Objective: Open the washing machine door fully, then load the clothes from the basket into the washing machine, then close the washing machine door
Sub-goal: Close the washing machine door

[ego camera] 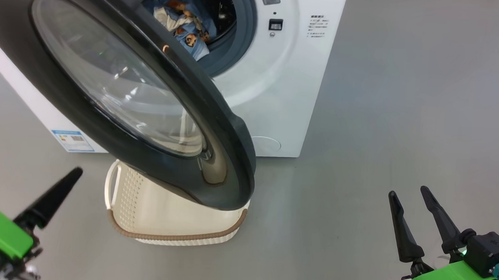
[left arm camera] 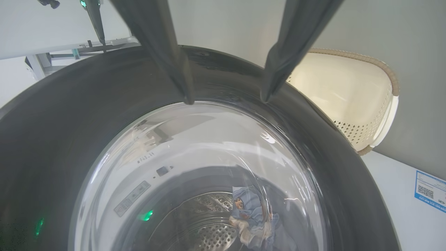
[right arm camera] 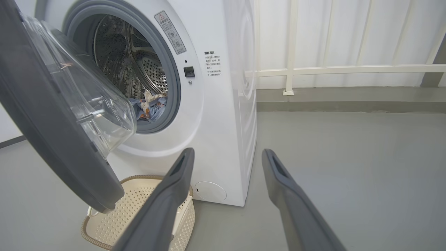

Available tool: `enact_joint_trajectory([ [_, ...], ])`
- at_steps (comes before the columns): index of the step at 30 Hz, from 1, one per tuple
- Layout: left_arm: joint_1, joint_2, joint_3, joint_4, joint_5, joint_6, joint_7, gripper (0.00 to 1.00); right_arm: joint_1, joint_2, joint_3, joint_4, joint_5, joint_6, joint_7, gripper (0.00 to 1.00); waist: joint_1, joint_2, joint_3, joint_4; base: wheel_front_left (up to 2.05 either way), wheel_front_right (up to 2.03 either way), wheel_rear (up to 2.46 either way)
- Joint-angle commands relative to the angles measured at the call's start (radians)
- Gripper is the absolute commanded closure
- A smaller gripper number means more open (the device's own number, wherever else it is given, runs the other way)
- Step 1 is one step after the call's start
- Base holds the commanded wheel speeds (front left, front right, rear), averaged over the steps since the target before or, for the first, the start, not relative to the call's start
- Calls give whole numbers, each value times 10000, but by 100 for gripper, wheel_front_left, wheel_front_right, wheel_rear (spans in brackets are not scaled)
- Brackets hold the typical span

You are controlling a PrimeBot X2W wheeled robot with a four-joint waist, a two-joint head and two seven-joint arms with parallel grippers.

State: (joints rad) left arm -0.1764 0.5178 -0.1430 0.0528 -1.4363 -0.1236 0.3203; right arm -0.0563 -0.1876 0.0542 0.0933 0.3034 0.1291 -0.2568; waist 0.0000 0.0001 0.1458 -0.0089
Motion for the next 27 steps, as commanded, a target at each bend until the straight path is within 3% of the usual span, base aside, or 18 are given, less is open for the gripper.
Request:
enact_joint_trajectory([
  [1, -61, 490, 337, -109, 126, -71, -310, 0, 144, -117, 211, -249, 35, 16, -49, 0, 0, -1, -60, -78, 0, 0, 0],
  [10, 743, 843, -491, 164, 167, -71, -2044, 0, 303, -173, 47, -196, 74, 16, -49, 0, 0, -1, -169, -352, 0, 0, 0],
  [19, 985, 1206, -2465, 983, 1469, -71, -4880, 0, 507, -160, -116, -106, 133, 16, -49, 0, 0, -1, -405, -560, 0, 0, 0],
  [24, 729, 1047, -3247, 1702, 2128, -71, -5745, 0, 564, -162, -158, -82, 150, 16, -49, 0, 0, -1, -505, -613, 0, 0, 0],
  [27, 605, 733, -2975, 1980, 2631, -71, -5810, 0, 585, -162, -206, -85, 156, 16, -49, 0, 0, -1, -531, -600, 0, 0, 0],
])
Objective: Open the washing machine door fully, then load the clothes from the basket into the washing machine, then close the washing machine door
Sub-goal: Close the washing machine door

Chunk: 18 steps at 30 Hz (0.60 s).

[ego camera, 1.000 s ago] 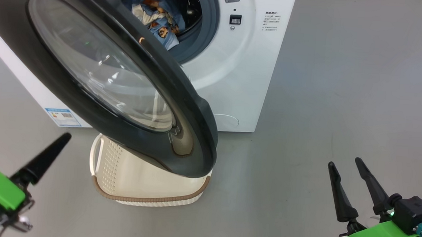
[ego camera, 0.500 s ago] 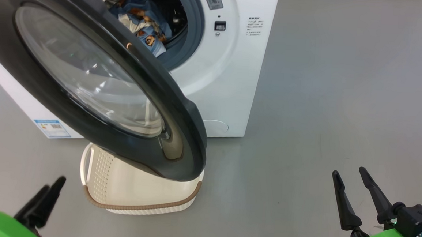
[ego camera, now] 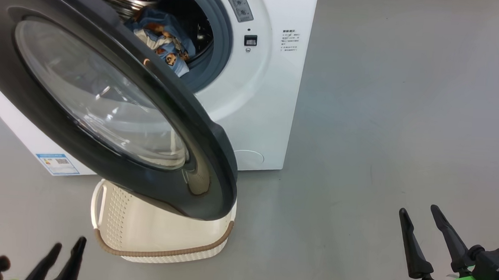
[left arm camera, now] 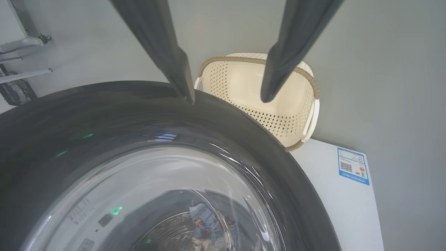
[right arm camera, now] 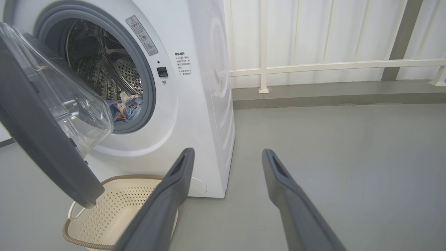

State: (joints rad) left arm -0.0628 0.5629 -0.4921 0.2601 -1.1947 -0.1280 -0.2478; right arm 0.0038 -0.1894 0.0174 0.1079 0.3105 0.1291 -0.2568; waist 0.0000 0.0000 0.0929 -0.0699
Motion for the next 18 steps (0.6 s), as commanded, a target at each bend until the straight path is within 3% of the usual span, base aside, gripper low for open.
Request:
enact_joint_trajectory([
  [1, -529, 163, 697, -33, 566, -27, -132, 0, -14, -143, 144, -234, 86, 16, -49, 0, 0, 0, -2, 17, 0, 0, 0],
  [7, -259, -839, 2176, -174, 2369, -27, -136, 0, -29, -122, 56, -246, 97, 16, -49, 0, 0, 0, 42, 84, 0, 0, 0],
  [18, 382, -2293, 3821, -1108, 5916, -27, -138, 0, -114, -116, -26, -201, 54, 16, -49, 0, 0, 0, 65, 84, 0, 0, 0],
])
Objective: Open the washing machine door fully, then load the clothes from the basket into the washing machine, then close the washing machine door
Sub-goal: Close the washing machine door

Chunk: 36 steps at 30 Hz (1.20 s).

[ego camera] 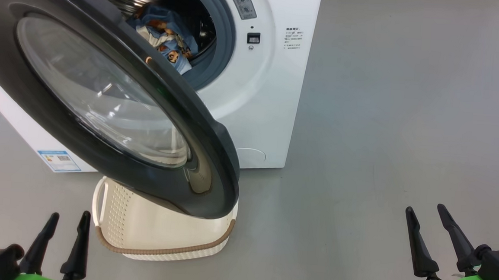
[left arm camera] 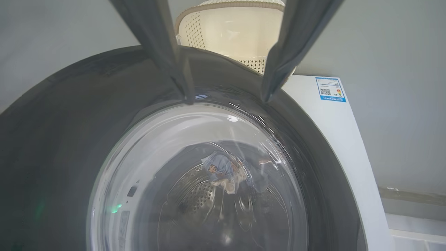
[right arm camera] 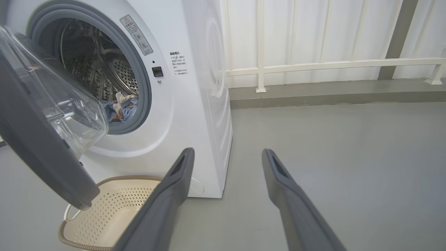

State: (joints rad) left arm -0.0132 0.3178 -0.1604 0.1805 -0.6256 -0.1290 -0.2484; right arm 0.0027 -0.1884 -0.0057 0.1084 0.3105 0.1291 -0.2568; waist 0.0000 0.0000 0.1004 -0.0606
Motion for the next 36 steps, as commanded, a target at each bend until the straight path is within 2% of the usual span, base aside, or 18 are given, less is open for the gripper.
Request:
enact_joint_trajectory([
  [1, -62, 18, 636, -400, 421, -17, -132, 0, -106, -123, 200, -199, 46, 16, -49, 0, 0, 0, -13, -17, 0, 0, 0],
  [7, 204, -550, 1241, -778, 1477, -17, -133, 0, -131, -120, 173, -173, 33, 16, -49, 0, 0, 0, 8, -37, 0, 0, 0],
  [17, 302, -1157, 1820, -695, 2045, -17, -133, 0, -197, -12, 134, -128, 30, 16, -49, 0, 0, 0, 98, -46, 0, 0, 0],
  [32, 206, -1311, 1837, -656, 2228, -17, -133, 0, -268, 49, 117, -112, 27, 16, -49, 0, 0, 0, 151, 3, 0, 0, 0],
  [33, 215, -1329, 1828, -653, 2227, -17, -133, 0, -286, 66, 144, -102, 36, 16, -49, 22, 0, 0, 140, 20, 0, 0, 0],
  [34, 230, -1351, 1819, -654, 2231, -17, -133, 0, -303, 87, 187, -89, 46, 16, -49, 55, 0, 0, 126, 38, 0, 0, 0],
  [36, 269, -1415, 1817, -658, 2224, -17, -133, 0, -360, 151, 269, -44, 63, 16, -49, 100, 0, 0, 102, 76, 0, 0, 0],
])
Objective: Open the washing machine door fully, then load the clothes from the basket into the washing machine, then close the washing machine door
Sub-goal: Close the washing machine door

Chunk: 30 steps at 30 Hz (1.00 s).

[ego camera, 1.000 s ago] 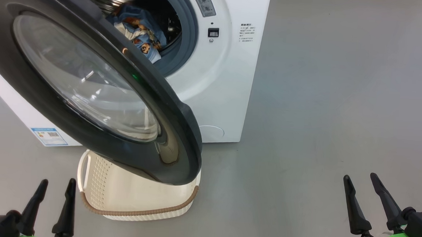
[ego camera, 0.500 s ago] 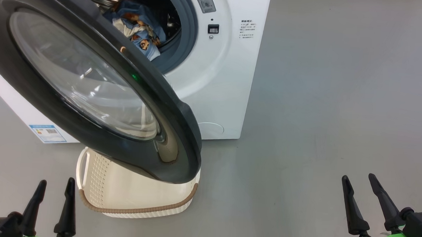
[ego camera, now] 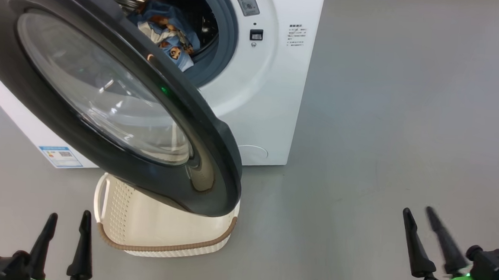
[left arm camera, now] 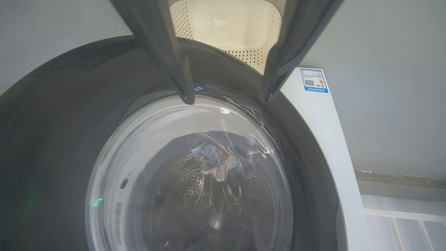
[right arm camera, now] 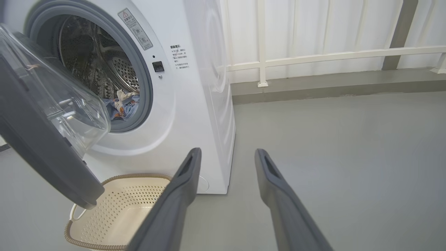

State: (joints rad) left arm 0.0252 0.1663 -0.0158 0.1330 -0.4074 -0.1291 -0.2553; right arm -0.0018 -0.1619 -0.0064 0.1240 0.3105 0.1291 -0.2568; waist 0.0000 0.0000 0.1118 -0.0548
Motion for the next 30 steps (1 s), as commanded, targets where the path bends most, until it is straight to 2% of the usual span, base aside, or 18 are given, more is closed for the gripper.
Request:
enact_joint_trajectory([
  [1, -94, 70, 357, -185, 43, -15, -64, 0, -352, -77, 329, -169, 72, 16, -49, 100, 0, 0, -31, 49, 0, 0, 0],
  [7, 47, -98, 247, -153, 31, -15, -64, 0, -835, 187, 694, 1, 194, 16, -49, 100, 0, 0, -198, 360, 0, 0, 0],
  [12, 160, -185, 199, -237, 62, -15, -64, 0, -1420, 309, 1078, -362, 234, 16, -49, 100, 0, 0, -311, 624, 0, 0, 0],
  [19, 154, -158, 197, -344, 66, -15, -64, 0, -2217, 395, 1654, -1367, 314, 16, -49, 100, 0, 0, -353, 954, 0, 0, 0],
  [30, 220, -352, 195, -522, 87, -15, -64, 0, -2908, 444, 3409, -3495, 240, 16, -49, 100, 0, 0, -397, 1490, 0, 0, 0],
])
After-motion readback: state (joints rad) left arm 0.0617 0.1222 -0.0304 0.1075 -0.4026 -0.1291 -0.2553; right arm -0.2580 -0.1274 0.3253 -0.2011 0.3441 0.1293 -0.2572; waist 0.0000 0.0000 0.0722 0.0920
